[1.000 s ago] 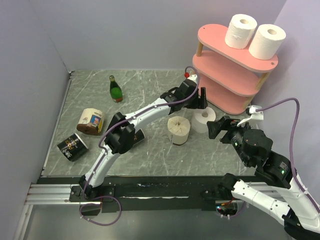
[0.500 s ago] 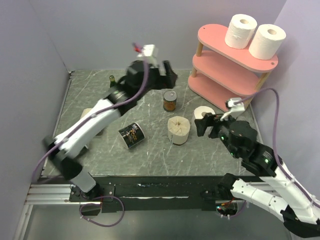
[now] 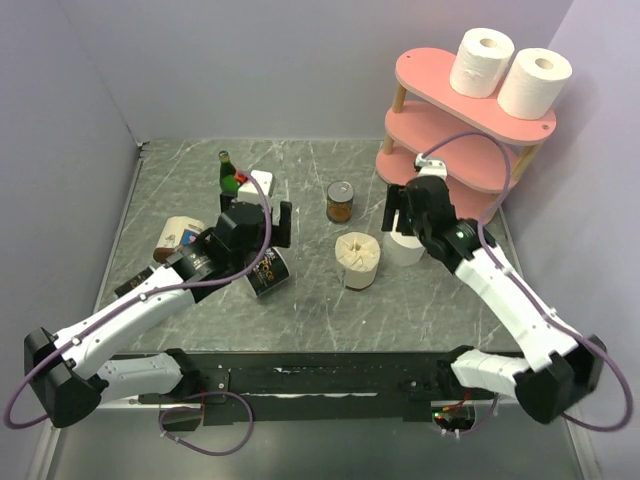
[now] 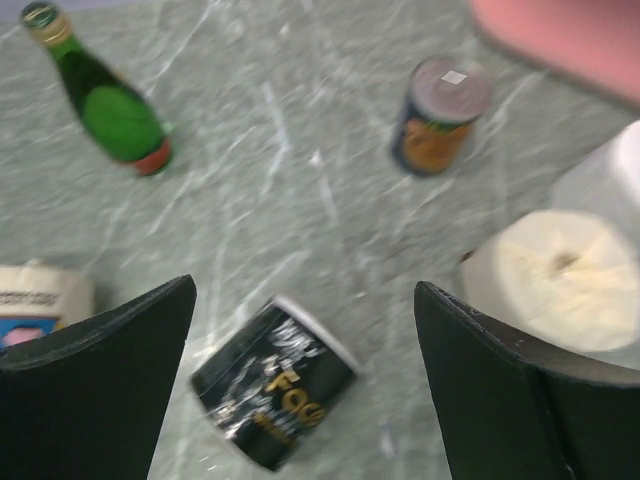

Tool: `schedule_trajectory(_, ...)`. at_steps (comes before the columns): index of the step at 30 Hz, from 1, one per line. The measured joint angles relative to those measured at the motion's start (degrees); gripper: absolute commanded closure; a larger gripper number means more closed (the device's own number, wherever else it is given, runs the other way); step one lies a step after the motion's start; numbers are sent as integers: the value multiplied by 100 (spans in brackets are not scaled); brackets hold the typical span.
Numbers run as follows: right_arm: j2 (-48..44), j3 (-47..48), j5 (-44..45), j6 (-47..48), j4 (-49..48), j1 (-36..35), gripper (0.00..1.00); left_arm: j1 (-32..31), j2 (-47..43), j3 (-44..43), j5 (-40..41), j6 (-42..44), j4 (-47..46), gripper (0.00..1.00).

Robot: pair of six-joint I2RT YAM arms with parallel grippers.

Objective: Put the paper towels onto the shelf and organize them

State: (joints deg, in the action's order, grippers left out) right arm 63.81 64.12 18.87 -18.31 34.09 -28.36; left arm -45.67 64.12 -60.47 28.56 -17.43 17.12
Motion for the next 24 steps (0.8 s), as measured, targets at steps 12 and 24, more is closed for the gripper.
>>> schedule_trajectory(12,1631,365,79,-782,120,551,22,-629,-533,297,1250,627,-17,4)
schedule_trajectory(24,2809,911,210,-1239,199,697,20,-634,-592,295,1311,610,-52,4)
